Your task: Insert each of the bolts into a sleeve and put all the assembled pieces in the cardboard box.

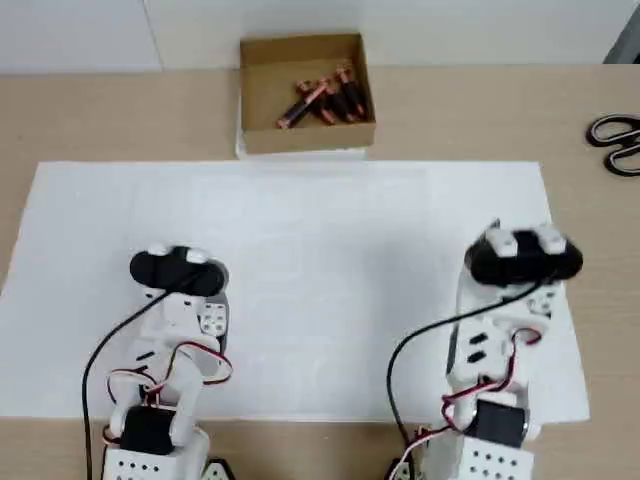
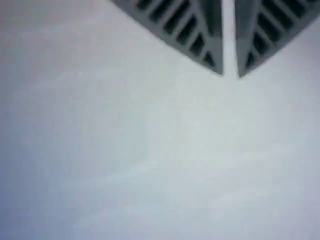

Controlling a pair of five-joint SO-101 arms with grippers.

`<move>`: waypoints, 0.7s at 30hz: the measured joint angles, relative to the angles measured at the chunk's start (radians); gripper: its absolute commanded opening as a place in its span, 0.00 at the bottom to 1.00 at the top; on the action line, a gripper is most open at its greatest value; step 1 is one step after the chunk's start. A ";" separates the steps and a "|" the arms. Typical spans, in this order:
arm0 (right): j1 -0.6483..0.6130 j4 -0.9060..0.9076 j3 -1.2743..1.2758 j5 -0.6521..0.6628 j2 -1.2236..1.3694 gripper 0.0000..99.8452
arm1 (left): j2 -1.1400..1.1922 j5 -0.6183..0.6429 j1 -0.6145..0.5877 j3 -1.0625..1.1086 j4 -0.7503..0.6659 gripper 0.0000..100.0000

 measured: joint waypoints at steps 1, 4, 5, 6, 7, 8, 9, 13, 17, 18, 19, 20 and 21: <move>0.002 0.034 0.026 0.000 -0.049 0.19 | 0.000 0.000 0.000 0.000 0.000 0.01; 0.002 0.083 0.052 0.000 -0.078 0.19 | 0.000 0.000 0.000 0.000 0.000 0.01; -0.003 0.089 0.057 0.000 -0.077 0.19 | 0.000 0.000 0.000 0.000 0.000 0.01; -0.012 0.089 0.066 0.000 -0.078 0.19 | 0.000 0.000 0.000 0.000 0.000 0.01; -0.026 0.089 0.077 0.000 -0.078 0.19 | 0.000 0.000 0.000 0.000 0.000 0.01; -0.040 0.095 0.078 0.000 -0.077 0.19 | 0.000 0.000 -0.002 0.000 0.000 0.01; -0.057 0.106 0.078 0.000 -0.078 0.19 | 0.000 0.000 -0.012 0.000 0.000 0.01; -0.132 0.196 0.080 0.000 -0.078 0.19 | 0.000 0.054 -0.110 0.000 0.000 0.01; -0.169 0.327 0.080 0.000 -0.078 0.19 | 0.000 0.123 -0.219 0.000 0.003 0.01; -0.167 0.353 0.080 0.000 -0.078 0.19 | 0.000 0.124 -0.226 0.000 0.008 0.01; -0.166 0.379 0.080 0.000 -0.078 0.19 | 0.000 0.124 -0.229 0.000 0.017 0.01; -0.166 0.400 0.080 0.000 -0.078 0.19 | 0.000 0.130 -0.232 0.000 0.026 0.01; -0.166 0.417 0.080 0.000 -0.078 0.19 | 0.000 0.129 -0.232 0.000 0.029 0.01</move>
